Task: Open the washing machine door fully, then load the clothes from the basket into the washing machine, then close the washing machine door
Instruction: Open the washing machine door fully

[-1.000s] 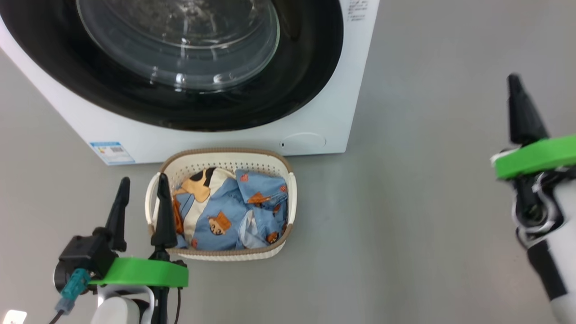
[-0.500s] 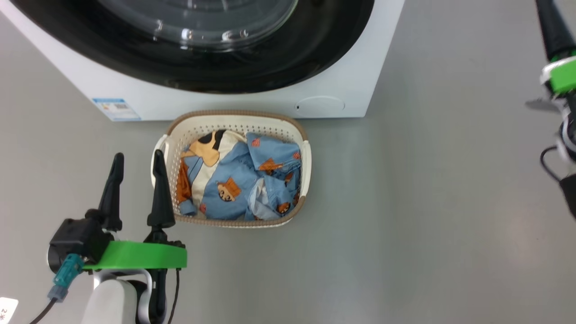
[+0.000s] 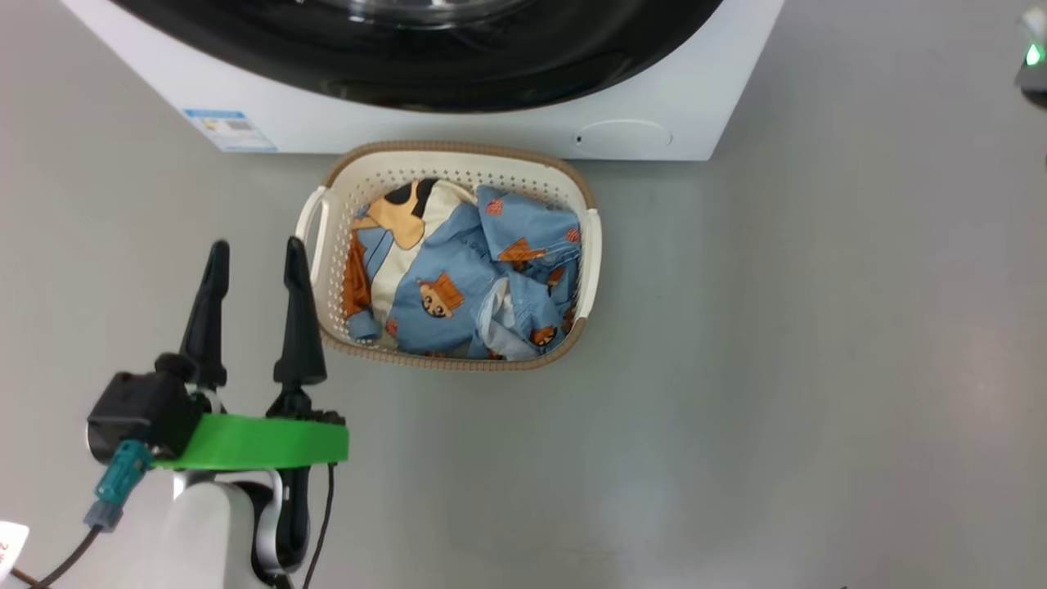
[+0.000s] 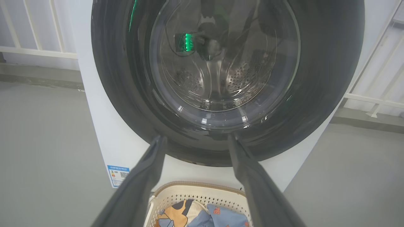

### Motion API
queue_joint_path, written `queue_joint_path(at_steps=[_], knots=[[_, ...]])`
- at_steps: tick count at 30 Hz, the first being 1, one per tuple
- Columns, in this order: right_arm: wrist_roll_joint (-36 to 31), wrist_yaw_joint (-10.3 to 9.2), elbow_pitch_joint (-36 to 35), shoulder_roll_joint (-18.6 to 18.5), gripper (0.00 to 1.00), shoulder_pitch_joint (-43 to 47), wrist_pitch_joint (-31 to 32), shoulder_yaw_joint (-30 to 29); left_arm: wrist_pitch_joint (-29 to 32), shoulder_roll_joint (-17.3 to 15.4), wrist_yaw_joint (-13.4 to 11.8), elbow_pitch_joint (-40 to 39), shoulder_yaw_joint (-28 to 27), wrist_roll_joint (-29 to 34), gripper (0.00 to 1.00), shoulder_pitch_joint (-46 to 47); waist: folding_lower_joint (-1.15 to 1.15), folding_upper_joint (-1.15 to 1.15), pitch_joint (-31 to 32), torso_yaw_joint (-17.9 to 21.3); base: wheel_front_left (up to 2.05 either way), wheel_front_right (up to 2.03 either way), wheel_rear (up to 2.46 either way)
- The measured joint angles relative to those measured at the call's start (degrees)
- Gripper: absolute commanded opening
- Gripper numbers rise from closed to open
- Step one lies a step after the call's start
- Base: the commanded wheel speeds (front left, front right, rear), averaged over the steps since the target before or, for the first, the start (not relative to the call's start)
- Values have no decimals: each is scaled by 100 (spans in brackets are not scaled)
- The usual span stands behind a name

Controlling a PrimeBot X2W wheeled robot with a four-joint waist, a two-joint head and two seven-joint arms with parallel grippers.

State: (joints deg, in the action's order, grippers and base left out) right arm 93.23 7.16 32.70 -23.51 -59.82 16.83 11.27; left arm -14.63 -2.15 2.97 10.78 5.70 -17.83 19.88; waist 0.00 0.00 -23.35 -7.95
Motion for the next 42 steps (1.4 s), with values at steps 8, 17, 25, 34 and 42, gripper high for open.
queue_joint_path(at_steps=[8, 17, 25, 34, 42], knots=[[69, 0, 327, -32, 0, -726, 755, 66, 0, 10, -108, -214, 216, -62, 100, 127, 0, 0, -291, -226, 0, 0, 0], [-9, 0, 589, -155, 0, -1323, 1390, 339, 0, 12, -200, -285, 360, -192, 100, 146, 0, 0, -569, -522, 0, 0, 0], [-123, 0, 775, -191, 0, -1713, 1678, 526, 0, 15, -254, -301, 475, -401, 100, 150, 0, 0, -725, -768, 0, 0, 0], [-194, 0, 994, -189, 0, -2087, 1800, 583, 0, 20, -354, -330, 568, -558, 100, 150, 0, 0, -839, -993, 0, 0, 0], [-177, 0, 1228, -153, 0, -2101, 2078, 684, 0, 37, -402, -268, 581, -625, 100, 144, 0, 0, -741, -1038, 0, 0, 0]])
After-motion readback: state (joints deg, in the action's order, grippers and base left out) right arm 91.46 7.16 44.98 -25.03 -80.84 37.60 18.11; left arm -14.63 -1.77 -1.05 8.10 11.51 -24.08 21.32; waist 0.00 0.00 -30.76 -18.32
